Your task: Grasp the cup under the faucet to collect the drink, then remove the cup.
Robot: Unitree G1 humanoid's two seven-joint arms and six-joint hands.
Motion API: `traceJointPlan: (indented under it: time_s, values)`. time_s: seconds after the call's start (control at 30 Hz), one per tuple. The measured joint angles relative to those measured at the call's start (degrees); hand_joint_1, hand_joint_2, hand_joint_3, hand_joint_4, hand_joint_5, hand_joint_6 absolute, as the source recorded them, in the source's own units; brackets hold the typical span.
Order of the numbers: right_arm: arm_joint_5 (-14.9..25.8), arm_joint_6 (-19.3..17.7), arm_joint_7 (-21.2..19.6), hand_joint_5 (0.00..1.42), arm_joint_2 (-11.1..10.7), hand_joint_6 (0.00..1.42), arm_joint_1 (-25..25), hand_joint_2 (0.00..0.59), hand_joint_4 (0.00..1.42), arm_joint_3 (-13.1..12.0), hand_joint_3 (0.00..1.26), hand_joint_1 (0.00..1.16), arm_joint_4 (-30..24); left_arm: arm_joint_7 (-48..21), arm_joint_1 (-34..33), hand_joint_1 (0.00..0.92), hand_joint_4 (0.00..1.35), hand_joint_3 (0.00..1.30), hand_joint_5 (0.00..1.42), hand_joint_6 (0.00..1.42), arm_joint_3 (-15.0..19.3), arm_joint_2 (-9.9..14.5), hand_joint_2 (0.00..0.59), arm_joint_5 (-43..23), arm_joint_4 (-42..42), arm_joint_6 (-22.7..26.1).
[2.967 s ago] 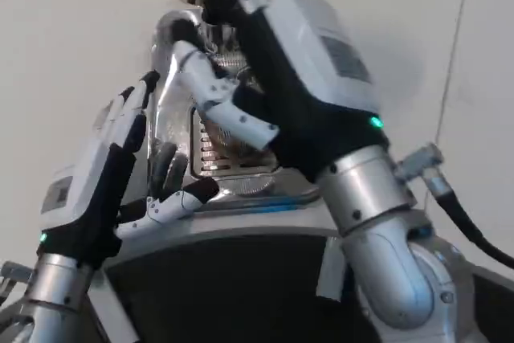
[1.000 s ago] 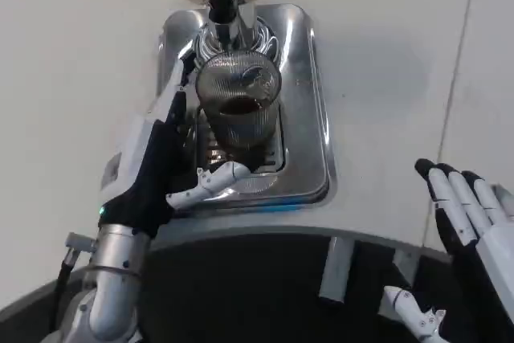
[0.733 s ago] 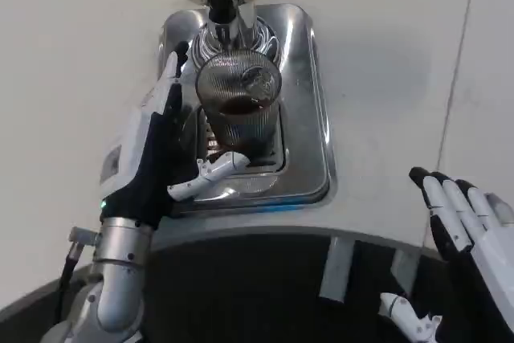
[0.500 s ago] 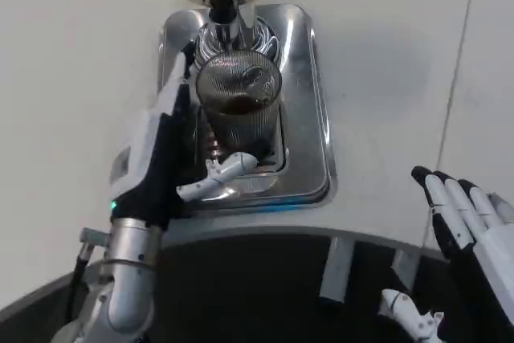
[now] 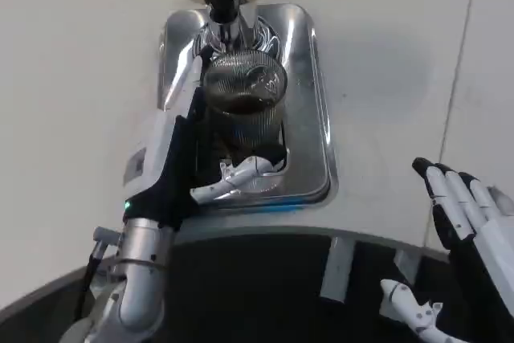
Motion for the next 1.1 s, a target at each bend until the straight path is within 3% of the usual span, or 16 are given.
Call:
traceJointPlan:
  time_s: [0.17, 0.37, 0.6, 0.8, 0.9, 1.1]
  values:
    - [-0.2, 0.2, 0.8, 0.00, 0.4, 0.00, 0.1, 0.429, 0.00, 0.5, 0.00, 0.26, 0.3, 1.3, -1.7, 0.385, 0.00, 0.00, 0.20, 0.22, -0.1, -0.9, 0.055, 0.3, 1.3, 1.1]
    - [-0.2, 0.7, 1.4, 0.00, 0.7, 0.00, 0.8, 0.429, 0.00, 0.6, 0.00, 0.26, 0.2, 4.0, -2.9, 0.426, 0.04, 0.02, 0.40, 0.56, -0.1, -2.0, 0.053, 0.3, 1.5, 2.5]
    - [-0.1, 1.7, 2.8, 0.00, 1.0, 0.00, 0.9, 0.431, 0.00, 0.5, 0.00, 0.26, -0.8, 5.2, -2.9, 0.562, 0.45, 0.34, 0.77, 1.04, -1.2, -2.9, 0.063, 0.4, 1.1, 3.0]
    - [1.1, 3.3, 3.0, 0.00, 0.9, 0.00, -2.7, 0.429, 0.00, -0.8, 0.00, 0.26, 1.5, 8.3, -2.9, 0.639, 0.80, 0.66, 1.14, 1.39, -2.9, -4.6, 0.076, 1.5, 0.6, 5.2]
    - [1.9, 4.3, 3.3, 0.00, 0.6, 0.00, -4.4, 0.429, 0.00, -1.4, 0.00, 0.27, 2.3, 11.4, -3.1, 0.724, 0.98, 0.85, 1.32, 1.42, -2.9, -6.4, 0.093, 1.7, 0.4, 6.9]
    - [1.9, 5.7, 4.1, 0.00, 0.5, 0.00, -5.2, 0.429, 0.00, -1.4, 0.00, 0.27, 3.1, 13.6, -2.7, 0.742, 1.05, 0.94, 1.32, 1.42, -2.2, -7.6, 0.055, 1.0, 0.4, 6.9]
